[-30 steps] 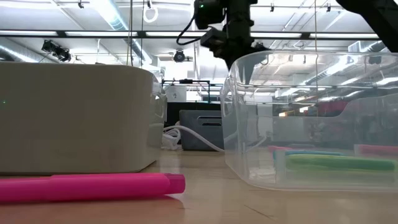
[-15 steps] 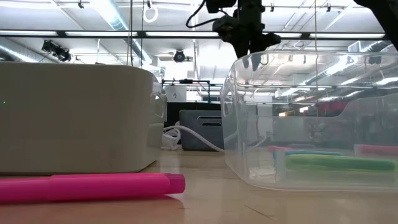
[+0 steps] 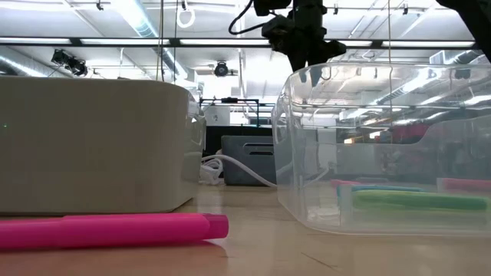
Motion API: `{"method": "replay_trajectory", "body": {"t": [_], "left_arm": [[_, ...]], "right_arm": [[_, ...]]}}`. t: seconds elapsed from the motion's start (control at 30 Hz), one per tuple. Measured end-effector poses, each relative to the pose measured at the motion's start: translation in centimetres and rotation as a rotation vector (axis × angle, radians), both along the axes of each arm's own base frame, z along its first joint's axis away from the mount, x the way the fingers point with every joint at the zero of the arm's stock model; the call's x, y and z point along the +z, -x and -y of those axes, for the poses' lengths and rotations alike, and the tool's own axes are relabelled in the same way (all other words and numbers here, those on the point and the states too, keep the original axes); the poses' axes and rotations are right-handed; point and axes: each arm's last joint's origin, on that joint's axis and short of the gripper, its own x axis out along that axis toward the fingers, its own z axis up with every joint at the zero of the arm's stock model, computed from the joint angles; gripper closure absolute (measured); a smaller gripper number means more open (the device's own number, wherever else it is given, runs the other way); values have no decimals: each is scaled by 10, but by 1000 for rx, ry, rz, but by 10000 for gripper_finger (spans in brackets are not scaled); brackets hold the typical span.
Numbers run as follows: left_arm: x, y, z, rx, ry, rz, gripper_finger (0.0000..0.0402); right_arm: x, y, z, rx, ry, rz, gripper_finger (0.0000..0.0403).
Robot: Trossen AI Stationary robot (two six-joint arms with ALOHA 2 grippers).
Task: Pick & Place Markers
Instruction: Put the orange highlighter pen into the black bin
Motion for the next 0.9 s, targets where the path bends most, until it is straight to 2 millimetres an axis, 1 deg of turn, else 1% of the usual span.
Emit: {"method": "replay_trajectory", "body": {"t": [0.13,0.27,0.4,0.6,0.77,0.9], "left_arm": [[1,2,-1,0,8,6,181],[3,5,-2,1,24,15,181],[3,6,-2,1,26,20,181],[2,6,-2,1,19,4,181],[1,6,-2,4,18,2,181],[1,6,-2,12,17,2,181]], "right_arm": [[2,4,3,-99,68,-4,231],[4,22,3,-238,107,-15,231],[-2,50,-2,-389,137,-50,231],[-17,98,-17,-563,118,-108,231],[-25,130,-24,-694,116,-116,231],[-32,154,-28,-891,156,-91,231]]}}
